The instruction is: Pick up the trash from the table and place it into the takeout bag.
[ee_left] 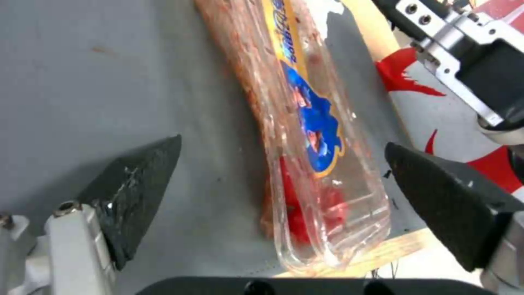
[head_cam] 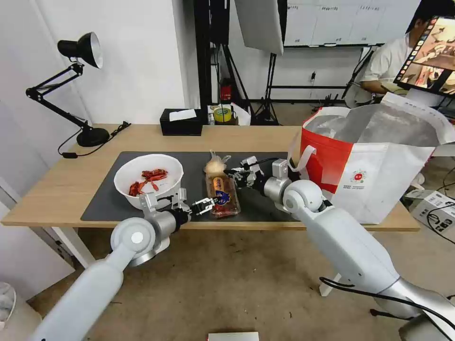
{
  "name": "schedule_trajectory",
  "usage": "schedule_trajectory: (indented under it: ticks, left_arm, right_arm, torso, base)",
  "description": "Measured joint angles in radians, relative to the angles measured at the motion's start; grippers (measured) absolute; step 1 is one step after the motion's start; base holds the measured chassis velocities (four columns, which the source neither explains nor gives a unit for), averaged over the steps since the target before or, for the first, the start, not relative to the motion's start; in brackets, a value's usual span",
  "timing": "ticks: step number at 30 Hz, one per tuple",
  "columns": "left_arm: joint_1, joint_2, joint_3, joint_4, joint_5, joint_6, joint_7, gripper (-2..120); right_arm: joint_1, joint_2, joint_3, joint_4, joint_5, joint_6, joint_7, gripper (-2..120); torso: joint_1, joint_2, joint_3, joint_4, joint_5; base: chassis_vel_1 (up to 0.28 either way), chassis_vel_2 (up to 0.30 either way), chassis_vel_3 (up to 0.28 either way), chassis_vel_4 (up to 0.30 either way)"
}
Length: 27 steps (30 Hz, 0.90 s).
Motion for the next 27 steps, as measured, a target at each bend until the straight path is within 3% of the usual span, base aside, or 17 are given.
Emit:
schedule_trajectory:
  ticks: [15, 18, 25, 27]
  left_arm:
    - [-0.028, -0.015, 0.021, 0.017, -0.015, 0.003, -0.008, 99]
    - [-0.028, -0.022, 0.022, 0.022, -0.015, 0.001, -0.01, 95]
    - [-0.028, -0.03, 0.022, 0.029, -0.015, -0.003, -0.016, 68]
    - [-0.028, -0.03, 0.022, 0.029, -0.015, -0.004, -0.016, 65]
  right_arm:
    - [0.008, 0.004, 0.004, -0.007, 0.003, 0.002, 0.006, 0]
    - [0.008, 0.004, 0.004, -0.008, 0.003, 0.002, 0.006, 0]
    - [0.009, 0.002, 0.005, -0.009, 0.004, 0.002, 0.01, 0]
    - [0.009, 0.002, 0.005, -0.009, 0.004, 0.002, 0.01, 0]
  torso:
    - [0.0, 0.0, 0.0, 0.0, 0.0]
    - [0.0, 0.0, 0.0, 0.0, 0.0]
    - [0.0, 0.0, 0.0, -0.0001, -0.0001]
    - [0.0, 0.0, 0.0, -0.0001, 0.0]
  base:
    - [0.0, 0.0, 0.0, 0.0]
    - [0.0, 0.0, 0.0, 0.0]
    - [0.0, 0.0, 0.0, 0.0]
    - [0.0, 0.0, 0.0, 0.0]
